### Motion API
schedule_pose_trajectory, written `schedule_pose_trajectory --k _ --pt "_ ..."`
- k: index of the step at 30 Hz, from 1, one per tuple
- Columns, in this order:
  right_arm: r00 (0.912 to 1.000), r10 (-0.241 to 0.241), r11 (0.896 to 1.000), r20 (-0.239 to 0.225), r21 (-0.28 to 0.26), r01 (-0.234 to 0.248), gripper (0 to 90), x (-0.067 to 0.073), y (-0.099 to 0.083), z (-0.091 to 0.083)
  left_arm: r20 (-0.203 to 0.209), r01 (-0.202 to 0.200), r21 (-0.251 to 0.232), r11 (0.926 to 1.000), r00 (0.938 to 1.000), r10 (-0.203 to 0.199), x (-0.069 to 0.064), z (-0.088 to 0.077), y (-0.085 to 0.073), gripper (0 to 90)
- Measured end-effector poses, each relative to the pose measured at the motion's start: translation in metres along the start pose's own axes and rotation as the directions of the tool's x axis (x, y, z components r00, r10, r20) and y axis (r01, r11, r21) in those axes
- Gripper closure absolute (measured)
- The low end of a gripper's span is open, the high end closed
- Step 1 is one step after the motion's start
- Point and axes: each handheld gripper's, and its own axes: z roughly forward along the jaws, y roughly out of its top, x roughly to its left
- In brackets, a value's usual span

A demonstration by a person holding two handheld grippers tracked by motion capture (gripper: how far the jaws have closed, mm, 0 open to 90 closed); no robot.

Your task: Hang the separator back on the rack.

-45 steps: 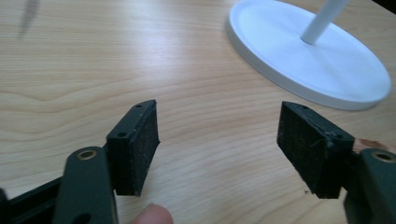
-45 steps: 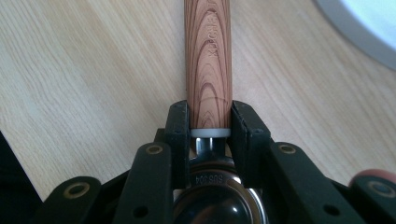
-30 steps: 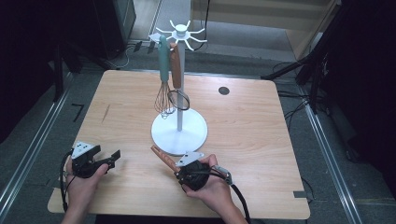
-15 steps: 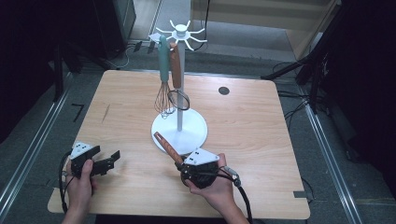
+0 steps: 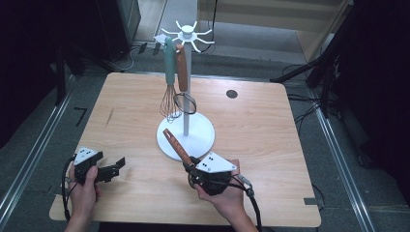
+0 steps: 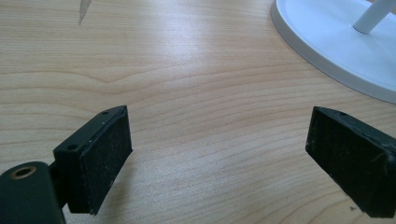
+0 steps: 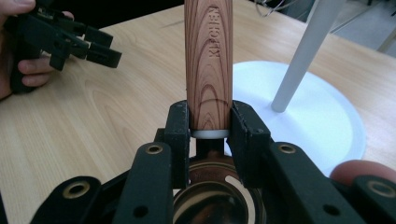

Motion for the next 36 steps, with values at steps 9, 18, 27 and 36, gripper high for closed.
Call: schedule_pose_trajectory --k 9,18,27,36 --pt "0.9997 0.019 0.998 0.017 -0.066 -0.018 71.9 -0.004 0.007 -0.012 -0.006 -0.009 -0.001 1.0 0.9999 0.009 -0.001 0.0 0.0 0.2" --pt "0.9993 0.028 0.995 0.022 -0.098 -0.026 71.9 -0.01 0.011 -0.02 -0.007 -0.008 0.002 1.0 0.9999 0.008 -0.001 0.0 0.0 0.2" --pt "0.9985 0.038 0.99 0.039 -0.14 -0.033 71.9 -0.015 0.016 -0.028 -0.005 -0.003 0.005 1.0 1.0 0.003 -0.001 0.0 0.0 0.2" --pt "0.9977 0.036 0.985 0.057 -0.17 -0.026 71.9 -0.017 0.022 -0.035 0.001 -0.005 0.006 1.0 1.0 0.005 -0.001 0.0 0.0 0.2"
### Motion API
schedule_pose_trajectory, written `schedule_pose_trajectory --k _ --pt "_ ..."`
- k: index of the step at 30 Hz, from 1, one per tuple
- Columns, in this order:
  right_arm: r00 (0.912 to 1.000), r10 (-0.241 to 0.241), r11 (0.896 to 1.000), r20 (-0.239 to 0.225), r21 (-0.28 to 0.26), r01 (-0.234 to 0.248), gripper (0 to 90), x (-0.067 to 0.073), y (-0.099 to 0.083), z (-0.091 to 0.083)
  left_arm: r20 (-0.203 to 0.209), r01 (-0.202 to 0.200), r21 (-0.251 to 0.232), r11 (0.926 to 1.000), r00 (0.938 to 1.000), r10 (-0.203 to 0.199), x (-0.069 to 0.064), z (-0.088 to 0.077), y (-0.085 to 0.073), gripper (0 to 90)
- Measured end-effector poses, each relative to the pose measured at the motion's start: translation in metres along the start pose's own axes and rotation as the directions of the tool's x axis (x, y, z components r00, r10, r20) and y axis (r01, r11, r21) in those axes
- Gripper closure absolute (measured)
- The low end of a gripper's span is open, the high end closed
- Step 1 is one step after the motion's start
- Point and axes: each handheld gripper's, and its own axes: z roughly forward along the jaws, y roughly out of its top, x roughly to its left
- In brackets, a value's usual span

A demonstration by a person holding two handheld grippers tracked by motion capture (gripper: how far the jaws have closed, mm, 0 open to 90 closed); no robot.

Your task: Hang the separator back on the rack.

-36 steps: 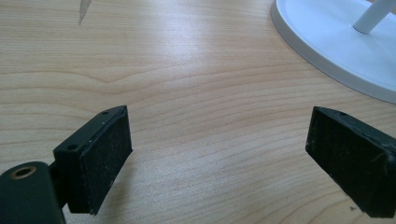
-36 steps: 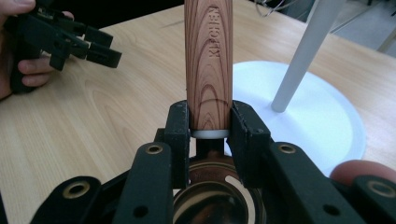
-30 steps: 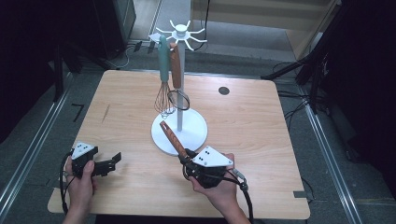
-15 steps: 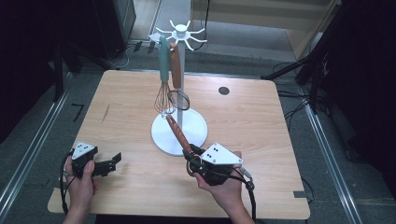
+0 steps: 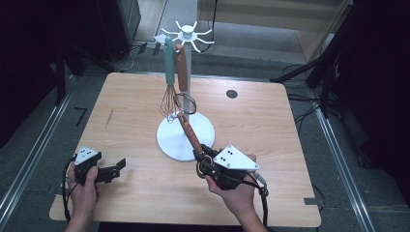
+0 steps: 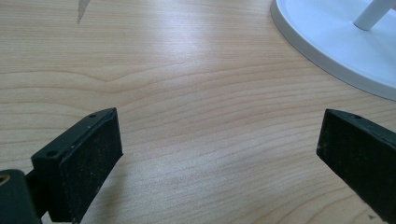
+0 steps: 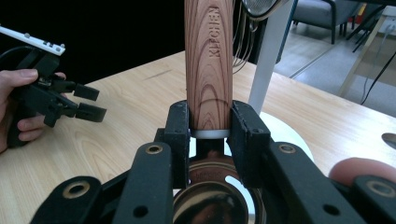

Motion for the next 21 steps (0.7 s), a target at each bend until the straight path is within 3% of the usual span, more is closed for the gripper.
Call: schedule_pose_trajectory --k 21 --pt "0.9995 0.002 0.998 0.031 -0.061 0.0 71.9 -0.006 0.014 -0.009 0.001 -0.005 0.003 1.0 1.0 0.005 0.0 0.0 0.0 0.2"
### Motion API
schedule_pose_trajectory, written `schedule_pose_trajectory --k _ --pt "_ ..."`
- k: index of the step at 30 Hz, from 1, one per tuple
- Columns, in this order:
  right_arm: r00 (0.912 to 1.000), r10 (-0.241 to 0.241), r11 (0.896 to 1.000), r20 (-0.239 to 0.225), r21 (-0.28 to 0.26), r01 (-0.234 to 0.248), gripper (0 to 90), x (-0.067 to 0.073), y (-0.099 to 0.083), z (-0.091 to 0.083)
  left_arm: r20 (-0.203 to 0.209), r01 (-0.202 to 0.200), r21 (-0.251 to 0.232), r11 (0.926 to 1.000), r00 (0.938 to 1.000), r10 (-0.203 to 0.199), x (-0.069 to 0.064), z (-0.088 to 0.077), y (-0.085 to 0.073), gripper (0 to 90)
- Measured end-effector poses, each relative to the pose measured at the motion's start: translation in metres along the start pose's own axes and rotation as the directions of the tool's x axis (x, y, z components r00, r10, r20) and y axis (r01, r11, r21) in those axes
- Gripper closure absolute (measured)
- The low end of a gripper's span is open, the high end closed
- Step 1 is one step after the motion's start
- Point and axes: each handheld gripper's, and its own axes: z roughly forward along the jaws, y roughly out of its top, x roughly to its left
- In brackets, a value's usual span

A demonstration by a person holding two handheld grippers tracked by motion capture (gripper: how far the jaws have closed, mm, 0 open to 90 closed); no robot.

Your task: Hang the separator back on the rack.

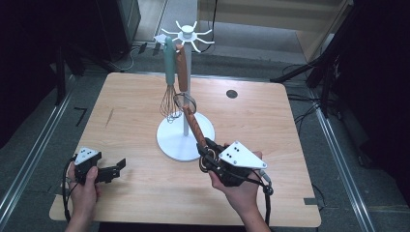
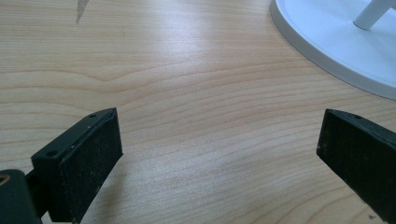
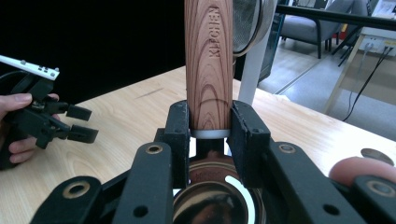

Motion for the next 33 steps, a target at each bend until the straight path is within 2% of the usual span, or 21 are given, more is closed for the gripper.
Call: schedule_pose_trajectory --k 19,33 --pt "0.9996 -0.004 0.999 0.027 -0.05 0.006 71.9 -0.006 0.016 0.0 -0.002 -0.002 -0.002 1.0 1.0 0.002 0.0 0.0 0.0 0.2" --pt "0.9981 0.013 0.995 0.06 -0.096 -0.007 71.9 -0.014 0.03 0.0 0.0 0.0 0.001 1.0 1.0 0.0 0.0 0.0 0.0 0.2"
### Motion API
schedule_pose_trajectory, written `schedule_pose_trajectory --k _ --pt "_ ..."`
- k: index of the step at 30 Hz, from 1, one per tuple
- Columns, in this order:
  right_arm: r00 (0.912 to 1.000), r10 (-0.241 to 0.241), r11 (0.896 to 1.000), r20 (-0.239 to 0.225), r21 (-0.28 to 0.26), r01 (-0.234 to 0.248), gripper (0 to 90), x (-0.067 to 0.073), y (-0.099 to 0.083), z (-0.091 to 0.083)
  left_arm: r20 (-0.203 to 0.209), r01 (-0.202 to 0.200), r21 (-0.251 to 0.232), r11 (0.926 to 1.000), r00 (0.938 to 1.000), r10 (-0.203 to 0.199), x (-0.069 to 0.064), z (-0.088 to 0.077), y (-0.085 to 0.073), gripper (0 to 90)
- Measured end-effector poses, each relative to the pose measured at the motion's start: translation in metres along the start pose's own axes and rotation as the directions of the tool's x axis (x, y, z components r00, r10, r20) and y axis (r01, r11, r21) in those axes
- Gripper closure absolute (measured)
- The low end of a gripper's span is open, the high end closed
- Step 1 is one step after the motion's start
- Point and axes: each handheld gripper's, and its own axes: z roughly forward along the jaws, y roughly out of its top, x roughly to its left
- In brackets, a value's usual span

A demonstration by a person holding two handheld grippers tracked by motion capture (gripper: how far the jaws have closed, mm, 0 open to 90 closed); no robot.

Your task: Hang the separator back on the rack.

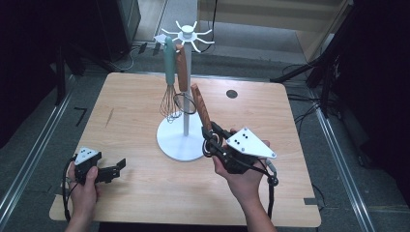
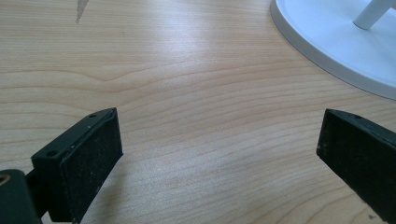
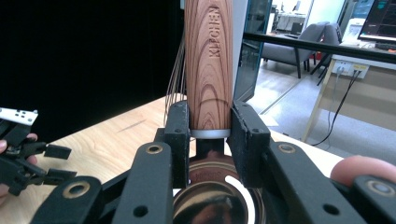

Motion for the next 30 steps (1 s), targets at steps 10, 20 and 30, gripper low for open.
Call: schedule_pose_trajectory --k 10,20,30 --pt "1.0 0.003 1.0 0.009 -0.019 -0.003 71.9 -0.003 0.006 0.003 0.001 0.001 0.002 1.0 1.0 -0.001 0.0 0.0 0.0 0.2" --pt "0.9996 0.006 0.999 0.026 -0.044 -0.005 71.9 -0.005 0.014 0.007 0.001 0.001 0.001 1.0 1.0 -0.001 0.0 0.0 0.0 0.2" --pt "0.9984 0.01 0.997 0.055 -0.079 -0.005 71.9 -0.003 0.018 0.013 0.001 0.002 0.0 1.0 1.0 -0.002 0.0 0.0 0.0 0.2"
